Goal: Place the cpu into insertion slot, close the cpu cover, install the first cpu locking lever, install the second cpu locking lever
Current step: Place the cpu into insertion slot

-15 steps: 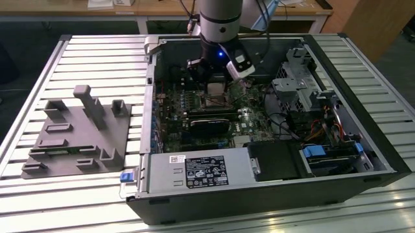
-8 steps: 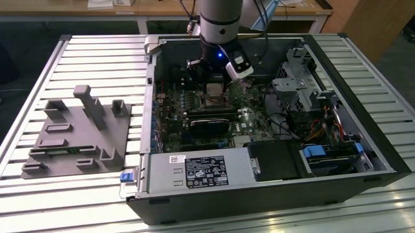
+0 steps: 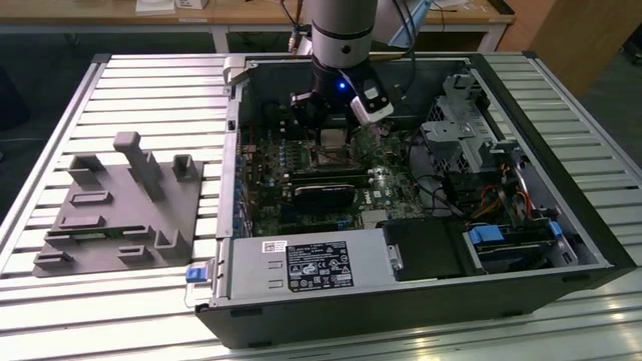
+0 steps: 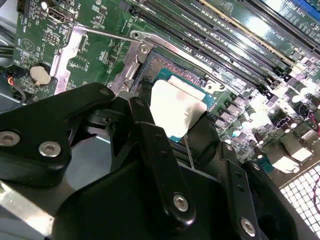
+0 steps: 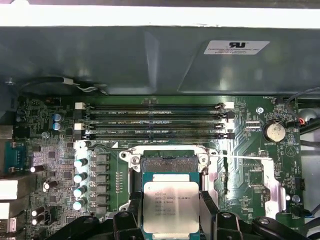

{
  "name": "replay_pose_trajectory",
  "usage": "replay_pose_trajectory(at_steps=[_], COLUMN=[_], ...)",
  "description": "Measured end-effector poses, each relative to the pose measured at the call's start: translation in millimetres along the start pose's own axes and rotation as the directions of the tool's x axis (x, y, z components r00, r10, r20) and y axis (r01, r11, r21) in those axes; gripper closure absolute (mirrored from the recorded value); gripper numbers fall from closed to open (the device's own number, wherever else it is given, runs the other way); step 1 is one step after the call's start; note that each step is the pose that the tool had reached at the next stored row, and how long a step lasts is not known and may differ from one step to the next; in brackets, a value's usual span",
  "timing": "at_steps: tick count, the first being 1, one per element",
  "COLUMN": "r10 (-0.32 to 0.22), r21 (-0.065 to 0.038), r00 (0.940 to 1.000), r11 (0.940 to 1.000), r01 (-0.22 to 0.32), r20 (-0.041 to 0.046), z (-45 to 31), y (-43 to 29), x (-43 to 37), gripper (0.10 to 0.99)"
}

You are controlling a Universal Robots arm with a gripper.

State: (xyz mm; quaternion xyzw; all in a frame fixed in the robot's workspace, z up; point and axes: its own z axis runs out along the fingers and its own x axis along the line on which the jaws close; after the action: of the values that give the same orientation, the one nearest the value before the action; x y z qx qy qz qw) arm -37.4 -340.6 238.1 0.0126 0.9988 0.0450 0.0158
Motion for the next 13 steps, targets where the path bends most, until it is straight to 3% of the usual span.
replay_pose_trajectory(at_steps=[2, 7, 13], r10=[0.004, 0.083, 0.181], r21=[0.000, 0.002, 0.004], r00=[1.0000, 0.9965, 0.9833], r11=[1.0000, 0.9965, 0.9834], r01=[-0.004, -0.083, -0.182], r20=[0.0004, 0.0077, 0.0170], z=[0.1, 0.8, 1.4], y=[0.0, 0.0, -0.1], x=[-0.1, -0.1, 0.0], gripper=[0.545, 0.545, 0.545])
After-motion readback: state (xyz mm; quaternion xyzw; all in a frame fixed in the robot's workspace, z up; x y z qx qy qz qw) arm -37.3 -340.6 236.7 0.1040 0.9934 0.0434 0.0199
